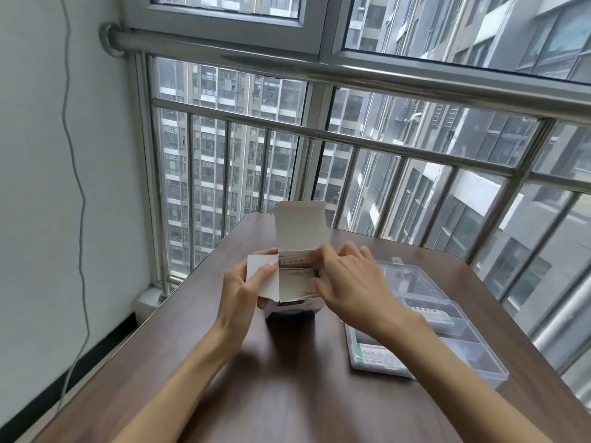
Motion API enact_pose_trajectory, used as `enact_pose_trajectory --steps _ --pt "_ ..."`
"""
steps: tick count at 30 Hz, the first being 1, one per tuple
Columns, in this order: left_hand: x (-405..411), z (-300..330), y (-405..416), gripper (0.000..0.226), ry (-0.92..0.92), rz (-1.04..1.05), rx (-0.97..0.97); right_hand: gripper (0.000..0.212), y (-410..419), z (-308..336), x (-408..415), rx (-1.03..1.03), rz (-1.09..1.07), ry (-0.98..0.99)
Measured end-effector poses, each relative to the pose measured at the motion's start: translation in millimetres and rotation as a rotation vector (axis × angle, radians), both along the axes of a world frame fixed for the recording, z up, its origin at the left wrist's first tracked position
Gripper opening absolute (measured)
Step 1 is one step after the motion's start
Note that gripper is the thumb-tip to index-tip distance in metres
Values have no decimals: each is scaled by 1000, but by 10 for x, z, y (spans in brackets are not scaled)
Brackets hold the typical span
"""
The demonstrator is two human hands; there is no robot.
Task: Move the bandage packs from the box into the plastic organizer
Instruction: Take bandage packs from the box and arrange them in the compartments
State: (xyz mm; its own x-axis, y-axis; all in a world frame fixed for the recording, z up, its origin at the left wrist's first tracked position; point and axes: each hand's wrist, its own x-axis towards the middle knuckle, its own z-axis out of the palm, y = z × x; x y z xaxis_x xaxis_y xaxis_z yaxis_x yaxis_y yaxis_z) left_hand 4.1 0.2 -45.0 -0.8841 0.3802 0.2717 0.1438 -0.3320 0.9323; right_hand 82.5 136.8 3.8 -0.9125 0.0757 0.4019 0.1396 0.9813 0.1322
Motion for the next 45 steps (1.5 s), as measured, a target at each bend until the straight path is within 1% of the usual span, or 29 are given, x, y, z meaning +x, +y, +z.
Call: enact_pose_trajectory --steps 2,4,6,8,11,13,16,20,24,27,31,33,35,37,39,41,43,45 --pt "0 2 -4 25 -8 -2 5 28 -24 36 -44 15 -43 -97" --pt "4 8 -4 13 -18 7 0 28 -54 51 -77 49 -71 -202" --pt "17 19 -4 14 -22 8 5 29 -80 62 -85 54 -99 -256" --pt "29 32 -5 12 -15 1 14 31 -76 56 -99 16 -109 -278" --pt "46 42 -2 17 -16 0 16 36 -68 57 -102 -50 -120 -316" --pt "53 46 5 19 -20 0 17 39 -68 54 -96 -94 -125 -287" --pt "51 56 3 18 -27 -8 21 29 -69 57 -72 -173 -94 -235" --pt "42 48 12 18 -34 -29 22 34 -91 72 -50 -342 -94 -240" --pt "34 42 2 18 -56 -30 36 23 -131 77 -85 -445 -96 -236" --pt "8 41 -3 18 -64 -9 36 27 -120 70 -98 -514 -69 -243" --pt "-27 25 -6 17 -38 38 22 23 -69 -5 -150 -726 -14 -149" --pt "-58 15 -13 14 -55 57 29 23 -48 -2 -133 -823 7 -101" --pt "-90 10 -33 10 -80 42 39 17 -34 19 -101 -919 46 -82" --pt "-95 24 -43 6 -100 -12 32 17 -15 59 -81 -1031 75 -98" --pt "-90 25 -25 7 -121 -37 21 19 -11 122 -78 -1103 64 -144" --pt "-83 26 -8 13 -127 11 -4 23 20 162 -102 -1120 44 -177" --pt "-91 22 -5 21 -122 59 -14 27 43 188 -115 -1192 68 -155" --pt "-93 39 -20 22 -107 86 -17 27 68 213 -120 -1319 106 -86"
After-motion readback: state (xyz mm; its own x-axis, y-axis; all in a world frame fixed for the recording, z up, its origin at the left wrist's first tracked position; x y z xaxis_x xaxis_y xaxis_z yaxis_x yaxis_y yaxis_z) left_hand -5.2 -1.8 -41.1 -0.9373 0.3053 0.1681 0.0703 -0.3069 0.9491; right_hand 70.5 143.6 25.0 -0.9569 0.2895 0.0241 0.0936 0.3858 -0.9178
